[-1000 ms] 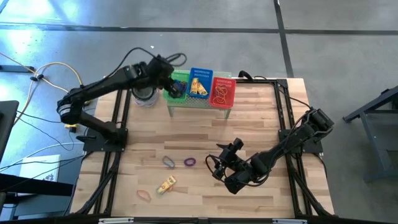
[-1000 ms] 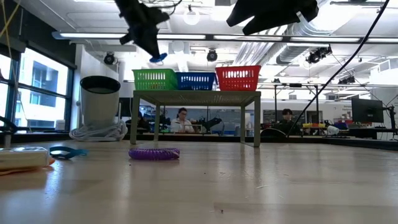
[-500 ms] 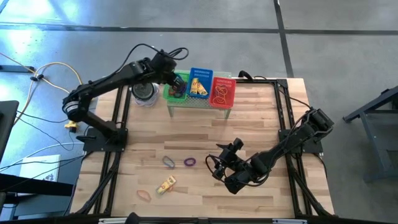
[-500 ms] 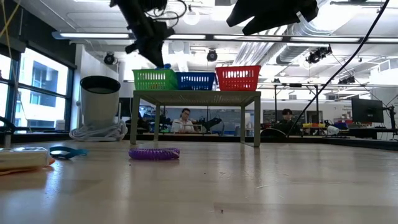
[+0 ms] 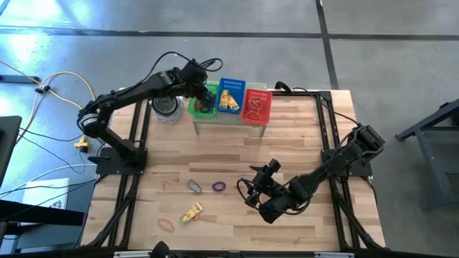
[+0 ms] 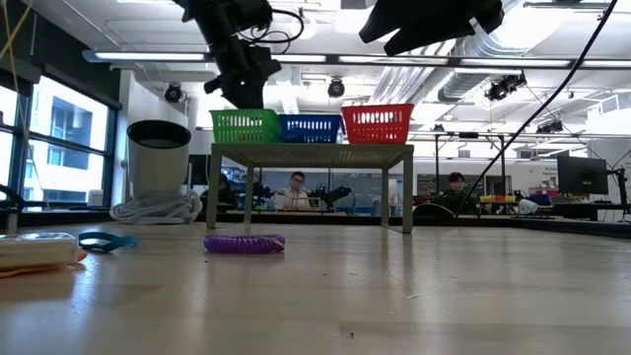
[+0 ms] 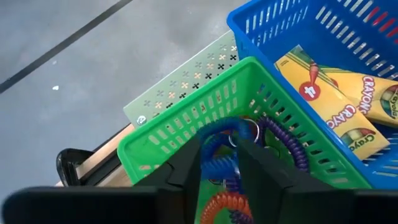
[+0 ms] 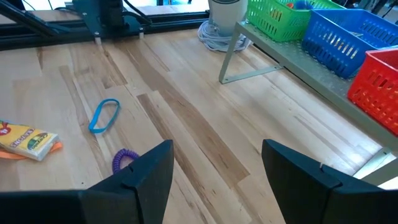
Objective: Pick & Place Office Desk Supplies
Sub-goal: Put the blue rubber band into the green bin on the shelf
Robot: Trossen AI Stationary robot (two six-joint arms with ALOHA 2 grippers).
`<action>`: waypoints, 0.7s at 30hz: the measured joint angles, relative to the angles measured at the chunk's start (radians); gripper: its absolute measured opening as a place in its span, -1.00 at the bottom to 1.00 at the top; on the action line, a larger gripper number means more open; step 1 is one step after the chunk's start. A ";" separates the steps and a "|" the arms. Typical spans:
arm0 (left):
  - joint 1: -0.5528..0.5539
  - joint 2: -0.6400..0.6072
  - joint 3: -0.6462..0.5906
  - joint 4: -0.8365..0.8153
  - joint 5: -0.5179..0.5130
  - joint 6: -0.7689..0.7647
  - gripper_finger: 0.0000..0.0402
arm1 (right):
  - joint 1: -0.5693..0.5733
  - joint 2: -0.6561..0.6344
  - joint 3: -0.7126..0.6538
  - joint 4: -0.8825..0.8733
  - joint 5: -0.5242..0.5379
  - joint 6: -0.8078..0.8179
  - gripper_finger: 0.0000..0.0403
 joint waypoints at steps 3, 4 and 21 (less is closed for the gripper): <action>0.000 0.000 0.000 0.011 -0.006 0.000 -0.38 | 0.000 0.000 0.000 0.000 0.000 0.000 0.16; 0.000 0.000 0.000 0.013 -0.011 0.000 -0.34 | 0.000 0.000 0.000 0.000 0.000 0.000 0.16; -0.297 -0.232 0.001 -0.260 0.035 -0.135 -0.26 | 0.000 0.000 0.000 0.002 -0.029 0.005 0.16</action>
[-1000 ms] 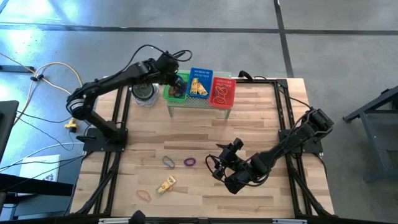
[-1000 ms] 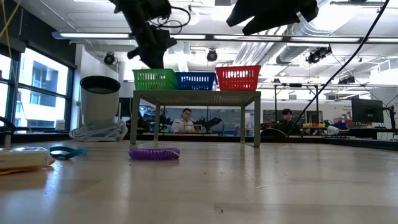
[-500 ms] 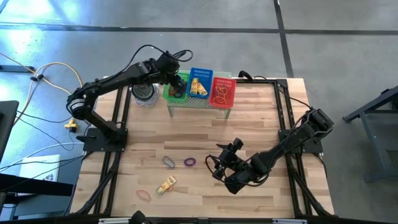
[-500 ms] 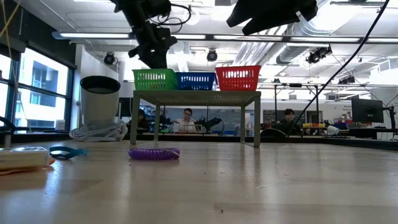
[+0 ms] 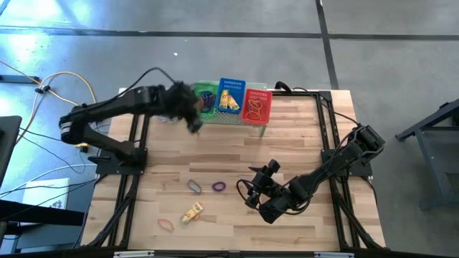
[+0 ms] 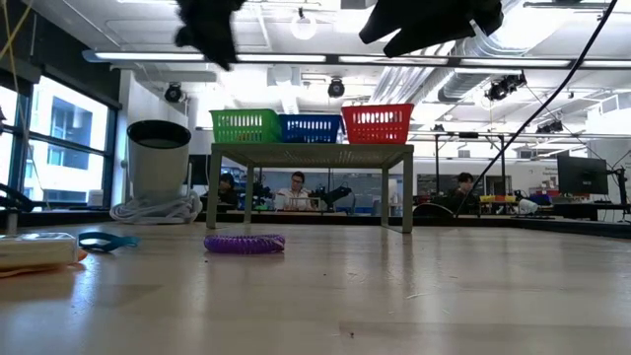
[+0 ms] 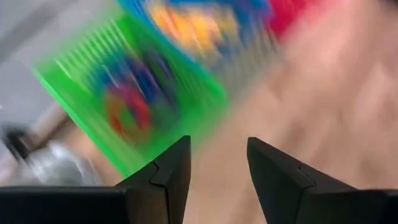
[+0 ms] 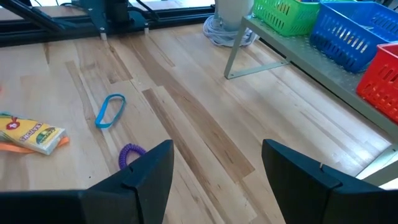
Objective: Pick & Place Office Desk Supplies
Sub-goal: Put the blue rubber band into the green bin on the shelf
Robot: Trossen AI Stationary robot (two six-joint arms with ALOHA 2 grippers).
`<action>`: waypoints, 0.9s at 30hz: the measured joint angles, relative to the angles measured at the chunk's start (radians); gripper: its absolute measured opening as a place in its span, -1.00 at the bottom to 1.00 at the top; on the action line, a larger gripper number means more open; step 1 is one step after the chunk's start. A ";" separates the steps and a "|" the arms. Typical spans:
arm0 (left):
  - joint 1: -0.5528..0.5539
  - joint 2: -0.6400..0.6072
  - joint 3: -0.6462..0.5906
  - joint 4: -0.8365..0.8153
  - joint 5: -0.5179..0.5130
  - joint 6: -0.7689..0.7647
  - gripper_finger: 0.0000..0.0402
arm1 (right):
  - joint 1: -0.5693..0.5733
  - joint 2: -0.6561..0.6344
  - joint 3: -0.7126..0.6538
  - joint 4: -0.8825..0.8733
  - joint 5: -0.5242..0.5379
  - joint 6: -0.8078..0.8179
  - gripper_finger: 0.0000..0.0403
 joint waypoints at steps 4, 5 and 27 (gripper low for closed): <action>-0.134 -0.013 0.000 -0.254 0.142 -0.080 -0.26 | 0.000 0.000 0.000 0.015 0.000 0.001 0.16; -0.167 -0.013 -0.001 -0.317 0.180 -0.101 -0.26 | 0.000 0.000 0.000 0.021 0.000 0.001 0.16; -0.630 -0.013 -0.422 0.002 0.147 -0.055 -0.26 | -0.030 0.072 0.000 0.093 -0.052 -0.034 0.16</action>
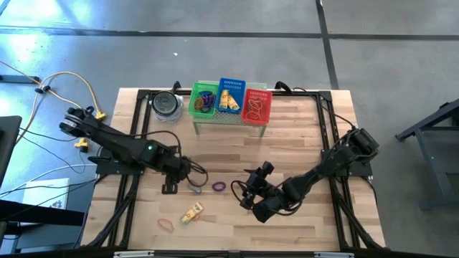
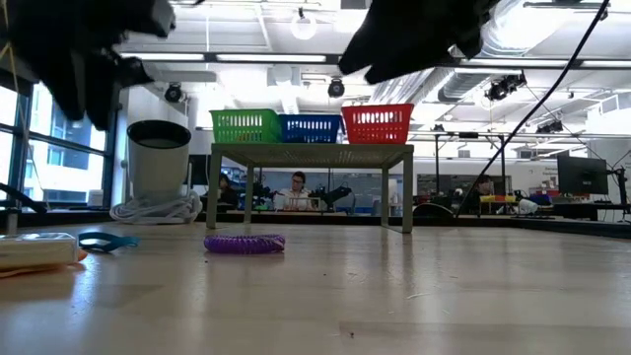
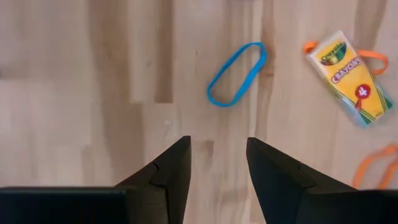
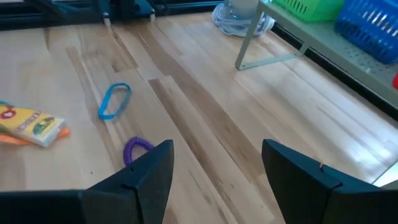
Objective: Pick & Place Office Desk Supplies
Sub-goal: Put the blue rubber band into the green bin on the shelf
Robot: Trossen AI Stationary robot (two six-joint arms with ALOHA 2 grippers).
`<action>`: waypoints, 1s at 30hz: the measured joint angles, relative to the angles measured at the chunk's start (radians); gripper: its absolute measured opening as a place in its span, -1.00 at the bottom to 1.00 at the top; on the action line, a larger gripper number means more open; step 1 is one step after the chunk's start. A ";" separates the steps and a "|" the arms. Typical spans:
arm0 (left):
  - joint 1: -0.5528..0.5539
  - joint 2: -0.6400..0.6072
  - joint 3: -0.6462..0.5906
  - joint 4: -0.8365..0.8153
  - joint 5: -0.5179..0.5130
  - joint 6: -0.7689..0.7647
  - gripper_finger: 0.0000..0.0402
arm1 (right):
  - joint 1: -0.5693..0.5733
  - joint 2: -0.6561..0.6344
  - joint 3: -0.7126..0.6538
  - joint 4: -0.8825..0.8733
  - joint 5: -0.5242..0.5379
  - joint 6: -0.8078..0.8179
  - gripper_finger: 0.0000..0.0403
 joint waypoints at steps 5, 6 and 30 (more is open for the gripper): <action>-0.002 0.001 -0.129 0.195 -0.001 0.018 -0.26 | -0.002 0.008 0.000 0.076 -0.026 -0.046 0.16; -0.002 0.001 -0.150 0.230 -0.001 0.018 -0.26 | 0.000 0.008 0.000 0.087 -0.044 -0.061 0.16; -0.027 0.001 -0.283 0.454 -0.050 0.056 -0.26 | 0.006 0.008 0.000 0.234 -0.072 -0.263 0.16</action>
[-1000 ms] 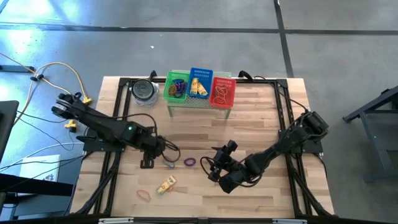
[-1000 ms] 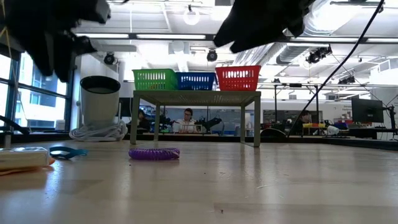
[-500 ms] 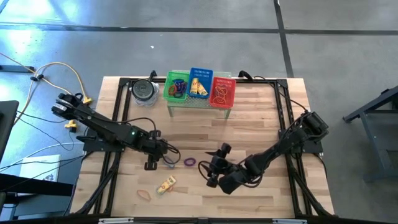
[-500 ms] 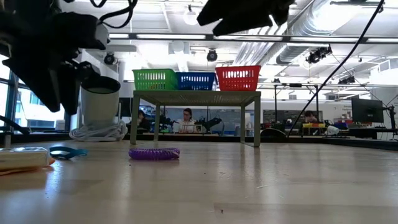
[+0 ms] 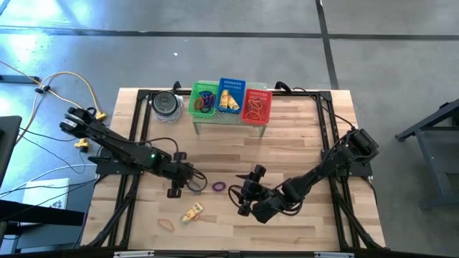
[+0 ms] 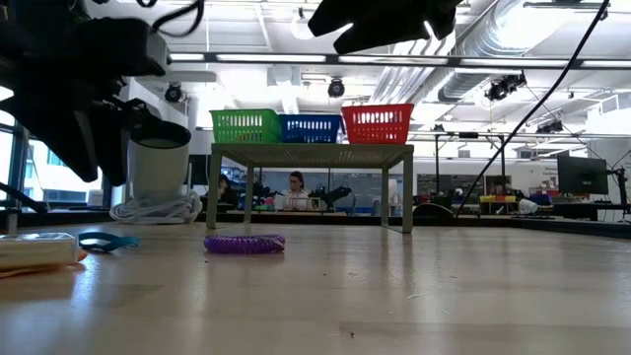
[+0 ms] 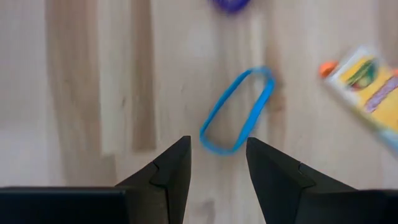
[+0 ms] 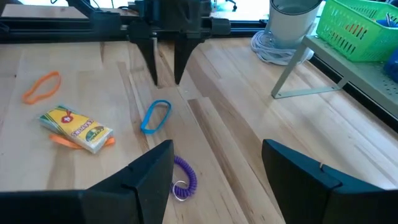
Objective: Pick & Place Office Desk Supplies
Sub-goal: Put the blue rubber band into the green bin on the shelf
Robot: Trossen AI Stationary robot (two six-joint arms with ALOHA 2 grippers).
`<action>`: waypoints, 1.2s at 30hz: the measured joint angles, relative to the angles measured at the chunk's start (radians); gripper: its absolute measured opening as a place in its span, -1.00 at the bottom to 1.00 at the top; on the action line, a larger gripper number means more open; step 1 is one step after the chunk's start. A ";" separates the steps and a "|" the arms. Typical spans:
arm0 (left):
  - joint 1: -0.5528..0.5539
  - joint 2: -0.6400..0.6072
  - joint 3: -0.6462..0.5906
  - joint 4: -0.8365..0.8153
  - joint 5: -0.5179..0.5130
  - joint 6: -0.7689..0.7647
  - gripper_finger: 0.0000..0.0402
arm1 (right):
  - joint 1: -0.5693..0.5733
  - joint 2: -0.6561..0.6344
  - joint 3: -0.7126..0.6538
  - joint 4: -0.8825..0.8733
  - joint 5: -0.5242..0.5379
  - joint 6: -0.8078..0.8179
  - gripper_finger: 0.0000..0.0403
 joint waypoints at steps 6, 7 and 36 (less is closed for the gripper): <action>-0.022 0.001 -0.036 0.146 -0.005 0.075 -0.26 | 0.000 0.000 0.000 0.000 -0.002 -0.001 0.16; -0.022 0.002 -0.040 0.144 -0.005 0.072 -0.26 | 0.001 0.000 0.000 0.000 -0.006 -0.001 0.16; -0.053 0.003 -0.191 0.343 -0.064 -0.031 -0.26 | 0.000 0.000 0.000 0.016 -0.053 -0.001 0.16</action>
